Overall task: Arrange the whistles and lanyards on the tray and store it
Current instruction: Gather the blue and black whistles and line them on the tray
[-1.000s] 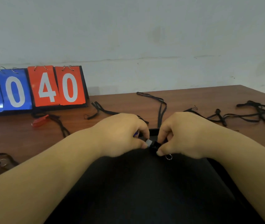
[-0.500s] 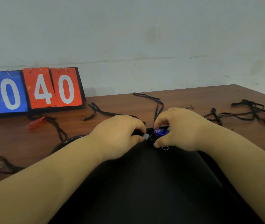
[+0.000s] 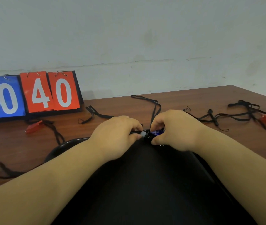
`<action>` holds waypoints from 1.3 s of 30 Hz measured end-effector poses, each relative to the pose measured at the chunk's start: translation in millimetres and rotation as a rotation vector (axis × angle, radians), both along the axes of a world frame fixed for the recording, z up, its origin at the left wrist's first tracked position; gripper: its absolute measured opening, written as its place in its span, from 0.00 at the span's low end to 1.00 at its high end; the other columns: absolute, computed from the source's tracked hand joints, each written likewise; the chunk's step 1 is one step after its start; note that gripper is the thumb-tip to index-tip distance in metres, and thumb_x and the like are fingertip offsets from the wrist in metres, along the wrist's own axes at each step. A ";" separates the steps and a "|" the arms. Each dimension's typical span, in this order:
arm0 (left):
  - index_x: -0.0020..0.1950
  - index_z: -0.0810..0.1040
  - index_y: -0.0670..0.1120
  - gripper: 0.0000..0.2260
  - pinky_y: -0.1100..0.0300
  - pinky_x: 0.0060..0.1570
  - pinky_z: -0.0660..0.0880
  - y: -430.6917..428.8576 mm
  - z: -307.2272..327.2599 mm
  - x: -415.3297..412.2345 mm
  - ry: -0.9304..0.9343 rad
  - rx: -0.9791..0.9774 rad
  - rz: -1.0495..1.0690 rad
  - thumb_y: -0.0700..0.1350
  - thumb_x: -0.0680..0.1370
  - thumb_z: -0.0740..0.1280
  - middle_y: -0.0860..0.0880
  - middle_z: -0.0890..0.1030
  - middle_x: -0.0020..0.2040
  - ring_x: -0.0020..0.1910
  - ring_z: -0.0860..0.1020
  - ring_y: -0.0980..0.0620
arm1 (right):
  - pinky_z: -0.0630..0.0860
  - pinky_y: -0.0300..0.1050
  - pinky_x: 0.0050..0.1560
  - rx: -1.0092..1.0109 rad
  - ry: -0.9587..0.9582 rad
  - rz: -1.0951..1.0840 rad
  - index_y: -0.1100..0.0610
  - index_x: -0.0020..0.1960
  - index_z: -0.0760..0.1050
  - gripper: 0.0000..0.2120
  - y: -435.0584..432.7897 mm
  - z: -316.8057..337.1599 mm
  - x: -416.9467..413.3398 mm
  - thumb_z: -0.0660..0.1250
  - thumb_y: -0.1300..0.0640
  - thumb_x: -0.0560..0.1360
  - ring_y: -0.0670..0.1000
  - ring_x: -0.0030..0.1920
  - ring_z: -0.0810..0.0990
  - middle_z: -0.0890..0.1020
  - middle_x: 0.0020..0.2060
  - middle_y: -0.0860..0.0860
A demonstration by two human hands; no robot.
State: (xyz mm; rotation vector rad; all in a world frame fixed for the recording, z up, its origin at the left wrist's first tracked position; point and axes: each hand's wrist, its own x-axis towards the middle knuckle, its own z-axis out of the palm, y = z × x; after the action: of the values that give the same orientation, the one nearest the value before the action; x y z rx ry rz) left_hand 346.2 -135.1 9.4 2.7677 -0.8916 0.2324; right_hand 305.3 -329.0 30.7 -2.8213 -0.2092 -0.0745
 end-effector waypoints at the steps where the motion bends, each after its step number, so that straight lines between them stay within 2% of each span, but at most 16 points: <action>1: 0.64 0.79 0.60 0.11 0.53 0.54 0.77 0.0 -0.1 0.3 0.002 -0.002 0.002 0.54 0.81 0.67 0.57 0.78 0.56 0.54 0.77 0.54 | 0.79 0.47 0.55 0.005 0.001 0.000 0.46 0.54 0.82 0.14 0.2 -0.4 0.6 0.79 0.47 0.71 0.47 0.51 0.80 0.81 0.50 0.43; 11: 0.68 0.77 0.60 0.15 0.54 0.59 0.77 4.1 2.5 3.7 0.035 -0.017 0.016 0.54 0.81 0.67 0.58 0.79 0.62 0.58 0.78 0.55 | 0.79 0.45 0.54 0.022 -0.007 0.022 0.46 0.55 0.83 0.14 1.5 -1.7 3.4 0.78 0.46 0.71 0.46 0.50 0.80 0.81 0.49 0.42; 14: 0.68 0.78 0.61 0.14 0.56 0.56 0.76 2.2 4.2 1.4 0.039 0.007 -0.010 0.55 0.82 0.66 0.58 0.78 0.59 0.55 0.77 0.56 | 0.79 0.47 0.56 0.019 -0.006 0.026 0.46 0.54 0.82 0.14 1.5 -2.0 4.4 0.78 0.46 0.71 0.47 0.51 0.80 0.81 0.50 0.42; 18: 0.65 0.79 0.61 0.12 0.52 0.56 0.77 1.4 4.6 0.6 0.029 0.006 0.004 0.56 0.82 0.66 0.57 0.78 0.56 0.53 0.77 0.54 | 0.79 0.48 0.57 0.018 0.005 0.029 0.46 0.56 0.82 0.15 1.3 -2.5 5.2 0.78 0.45 0.71 0.46 0.51 0.80 0.81 0.50 0.42; 26: 0.67 0.77 0.60 0.15 0.53 0.58 0.78 2.3 3.3 0.1 0.052 -0.022 0.030 0.57 0.81 0.68 0.56 0.79 0.60 0.56 0.78 0.55 | 0.79 0.47 0.56 0.026 -0.019 0.032 0.45 0.55 0.81 0.15 0.6 -3.3 4.7 0.78 0.45 0.71 0.46 0.51 0.79 0.80 0.49 0.42; 28: 0.68 0.76 0.60 0.16 0.55 0.57 0.77 5.5 6.6 -0.3 0.073 -0.066 0.040 0.57 0.80 0.68 0.57 0.78 0.58 0.56 0.77 0.56 | 0.78 0.46 0.54 0.036 -0.021 0.034 0.44 0.52 0.80 0.13 -0.3 -2.5 4.7 0.78 0.45 0.70 0.46 0.50 0.79 0.79 0.48 0.40; 31: 0.63 0.76 0.59 0.12 0.61 0.50 0.74 10.8 12.8 -3.4 0.183 -0.234 0.056 0.56 0.80 0.69 0.58 0.77 0.51 0.49 0.77 0.59 | 0.76 0.41 0.52 0.064 -0.054 0.026 0.42 0.50 0.80 0.12 -2.7 0.8 3.0 0.78 0.44 0.70 0.44 0.51 0.78 0.79 0.48 0.39; 33: 0.57 0.78 0.58 0.05 0.59 0.47 0.75 9.6 17.5 -6.1 0.333 -0.437 0.102 0.51 0.81 0.66 0.56 0.79 0.45 0.44 0.78 0.57 | 0.72 0.33 0.45 0.127 -0.130 0.017 0.43 0.52 0.81 0.13 -3.8 4.0 0.2 0.78 0.45 0.70 0.40 0.48 0.78 0.79 0.47 0.38; 34: 0.54 0.78 0.56 0.06 0.57 0.46 0.75 7.0 20.2 -6.4 0.433 -0.569 0.139 0.47 0.82 0.64 0.53 0.79 0.42 0.41 0.78 0.54 | 0.70 0.31 0.42 0.178 -0.163 0.013 0.43 0.52 0.81 0.13 -3.4 5.7 -1.7 0.78 0.45 0.70 0.38 0.46 0.78 0.80 0.45 0.38; 36: 0.52 0.80 0.51 0.14 0.54 0.41 0.75 2.0 24.2 -7.8 0.636 -0.824 0.203 0.37 0.81 0.58 0.45 0.78 0.41 0.36 0.76 0.49 | 0.70 0.31 0.40 0.293 -0.205 0.017 0.43 0.51 0.81 0.12 -1.7 8.2 -5.3 0.79 0.46 0.70 0.38 0.42 0.79 0.80 0.40 0.38; 39: 0.58 0.82 0.48 0.21 0.55 0.38 0.74 -1.7 29.3 -7.3 0.741 -1.020 0.196 0.31 0.78 0.55 0.40 0.77 0.48 0.38 0.76 0.48 | 0.71 0.31 0.41 0.430 -0.259 0.056 0.43 0.48 0.82 0.11 1.9 11.1 -9.8 0.79 0.47 0.69 0.38 0.39 0.80 0.82 0.38 0.40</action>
State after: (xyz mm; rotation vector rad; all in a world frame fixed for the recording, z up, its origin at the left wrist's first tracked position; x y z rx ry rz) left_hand 338.8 -136.8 38.7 1.7343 -0.1855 -0.2463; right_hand 295.5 -327.1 41.7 -2.3698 -0.2911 -0.4209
